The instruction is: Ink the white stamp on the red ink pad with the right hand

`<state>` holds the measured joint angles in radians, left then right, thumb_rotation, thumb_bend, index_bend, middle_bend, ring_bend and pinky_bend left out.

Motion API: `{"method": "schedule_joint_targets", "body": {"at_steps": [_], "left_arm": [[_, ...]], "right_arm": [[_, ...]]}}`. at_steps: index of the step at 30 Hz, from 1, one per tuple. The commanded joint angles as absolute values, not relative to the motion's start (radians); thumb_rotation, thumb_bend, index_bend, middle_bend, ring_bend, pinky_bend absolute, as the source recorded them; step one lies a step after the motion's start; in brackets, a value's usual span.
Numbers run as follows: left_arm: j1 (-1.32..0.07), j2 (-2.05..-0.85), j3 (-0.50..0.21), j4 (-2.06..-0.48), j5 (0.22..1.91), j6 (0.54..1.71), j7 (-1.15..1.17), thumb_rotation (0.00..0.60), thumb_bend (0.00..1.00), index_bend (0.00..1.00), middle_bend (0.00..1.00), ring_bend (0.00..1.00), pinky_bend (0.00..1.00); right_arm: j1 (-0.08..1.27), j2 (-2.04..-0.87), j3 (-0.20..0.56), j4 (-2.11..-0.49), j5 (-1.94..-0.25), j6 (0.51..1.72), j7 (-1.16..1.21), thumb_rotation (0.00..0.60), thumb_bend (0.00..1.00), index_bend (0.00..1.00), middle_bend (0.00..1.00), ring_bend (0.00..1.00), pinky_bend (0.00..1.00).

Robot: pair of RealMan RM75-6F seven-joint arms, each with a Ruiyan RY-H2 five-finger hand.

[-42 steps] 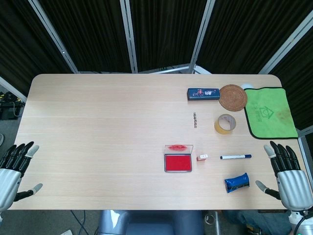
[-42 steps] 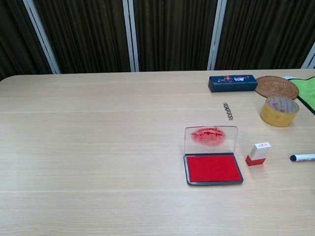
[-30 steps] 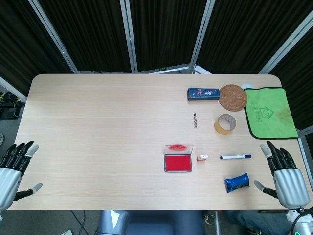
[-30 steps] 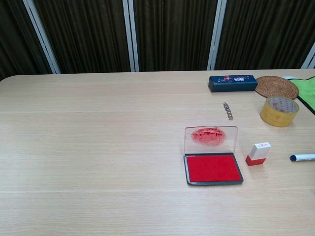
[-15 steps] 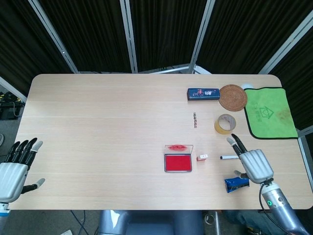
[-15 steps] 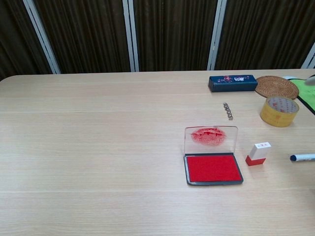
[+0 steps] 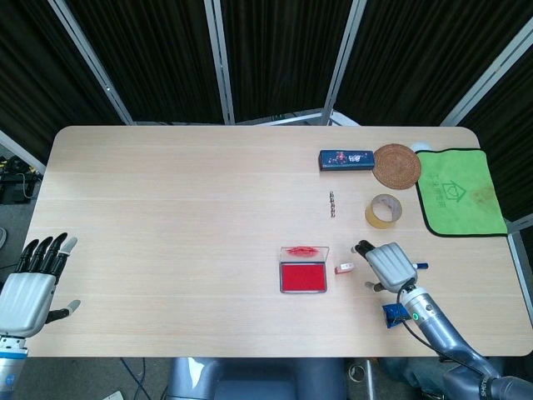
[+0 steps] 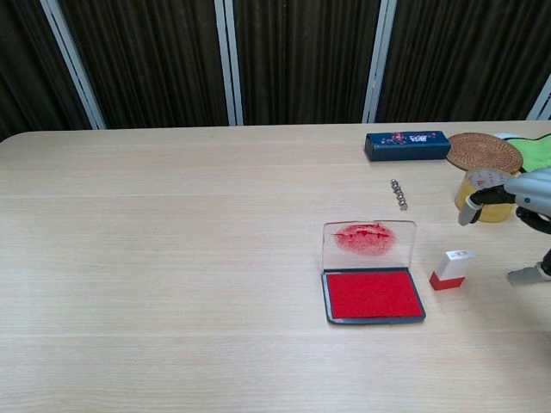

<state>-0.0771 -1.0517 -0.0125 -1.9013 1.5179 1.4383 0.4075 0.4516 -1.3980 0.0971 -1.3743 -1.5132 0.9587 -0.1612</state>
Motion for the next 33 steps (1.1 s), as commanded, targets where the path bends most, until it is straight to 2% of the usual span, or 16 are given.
{"method": "schedule_joint_targets", "body": {"at_steps": [1,7,33], "left_arm": [[-0.079,-1.055,-0.013,-1.900,1.513,1.436,0.413,0.600,0.00,0.00,0.00,0.00,0.00],[-0.082,-1.059,-0.013,-1.899,1.508,1.434,0.420,0.600,0.00,0.00,0.00,0.00,0.00],[-0.087,-1.064,-0.009,-1.896,1.497,1.437,0.430,0.600,0.00,0.00,0.00,0.00,0.00]], "right_arm": [[0.467,-1.427,0.094,-1.348,-1.515,0.960,-0.141,0.600,0.11,0.29,0.30,0.83,1.00],[0.483,-1.461,0.093,-1.327,-1.509,0.957,-0.133,0.600,0.18,0.32,0.33,0.83,1.00],[0.519,-1.549,0.068,-1.243,-1.485,0.965,-0.158,0.600,0.27,0.43,0.45,0.83,1.00]]}}
